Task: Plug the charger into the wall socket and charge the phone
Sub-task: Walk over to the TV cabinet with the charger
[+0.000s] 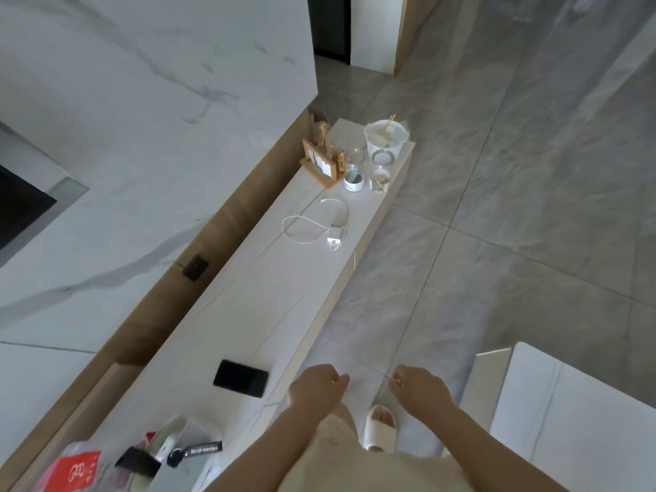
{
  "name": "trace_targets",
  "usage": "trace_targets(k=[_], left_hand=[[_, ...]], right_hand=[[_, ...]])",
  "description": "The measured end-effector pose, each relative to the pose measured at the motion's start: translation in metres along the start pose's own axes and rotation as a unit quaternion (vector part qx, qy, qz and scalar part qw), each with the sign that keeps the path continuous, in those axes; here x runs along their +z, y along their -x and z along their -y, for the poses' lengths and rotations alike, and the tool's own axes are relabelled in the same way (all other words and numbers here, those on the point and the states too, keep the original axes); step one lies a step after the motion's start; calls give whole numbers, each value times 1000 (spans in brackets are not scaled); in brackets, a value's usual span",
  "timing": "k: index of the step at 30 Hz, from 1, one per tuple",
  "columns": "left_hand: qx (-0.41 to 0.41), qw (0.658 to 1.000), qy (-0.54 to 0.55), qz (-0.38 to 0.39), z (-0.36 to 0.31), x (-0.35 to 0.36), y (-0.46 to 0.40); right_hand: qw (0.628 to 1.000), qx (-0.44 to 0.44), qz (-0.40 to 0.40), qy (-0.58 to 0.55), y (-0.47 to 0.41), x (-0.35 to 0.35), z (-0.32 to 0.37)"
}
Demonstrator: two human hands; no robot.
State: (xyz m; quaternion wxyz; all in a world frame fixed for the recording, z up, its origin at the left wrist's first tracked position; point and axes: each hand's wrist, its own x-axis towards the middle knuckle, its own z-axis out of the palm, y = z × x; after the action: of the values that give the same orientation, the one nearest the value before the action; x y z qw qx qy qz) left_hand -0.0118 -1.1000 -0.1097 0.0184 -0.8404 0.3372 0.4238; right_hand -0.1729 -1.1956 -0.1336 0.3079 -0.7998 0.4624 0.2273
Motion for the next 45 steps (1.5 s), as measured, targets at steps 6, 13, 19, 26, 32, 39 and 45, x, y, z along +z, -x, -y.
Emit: trace_targets(k=[6, 13, 19, 26, 32, 39, 45], left_hand=[[-24, 1000, 11, -8, -22, -27, -34], [-44, 999, 5, 10, -20, -76, -93], [-48, 999, 22, 5, -27, -127, -146], [-52, 996, 66, -12, -38, -164, -181], [-117, 983, 139, -24, -39, -183, -212], [-230, 935, 267, -36, -76, -202, -254], [-287, 880, 378, -27, -116, -203, -307]], right_hand=[[1000, -17, 3, 1, -45, -37, 0], [1000, -17, 6, 16, -104, -74, 22], [999, -21, -24, 28, -158, -124, 49], [999, -20, -7, 38, -204, -160, 78], [996, -62, -2, 63, -263, -199, 95], [981, -132, 77, 119, -349, -260, 97], [956, -173, 136, 193, -444, -291, 92]])
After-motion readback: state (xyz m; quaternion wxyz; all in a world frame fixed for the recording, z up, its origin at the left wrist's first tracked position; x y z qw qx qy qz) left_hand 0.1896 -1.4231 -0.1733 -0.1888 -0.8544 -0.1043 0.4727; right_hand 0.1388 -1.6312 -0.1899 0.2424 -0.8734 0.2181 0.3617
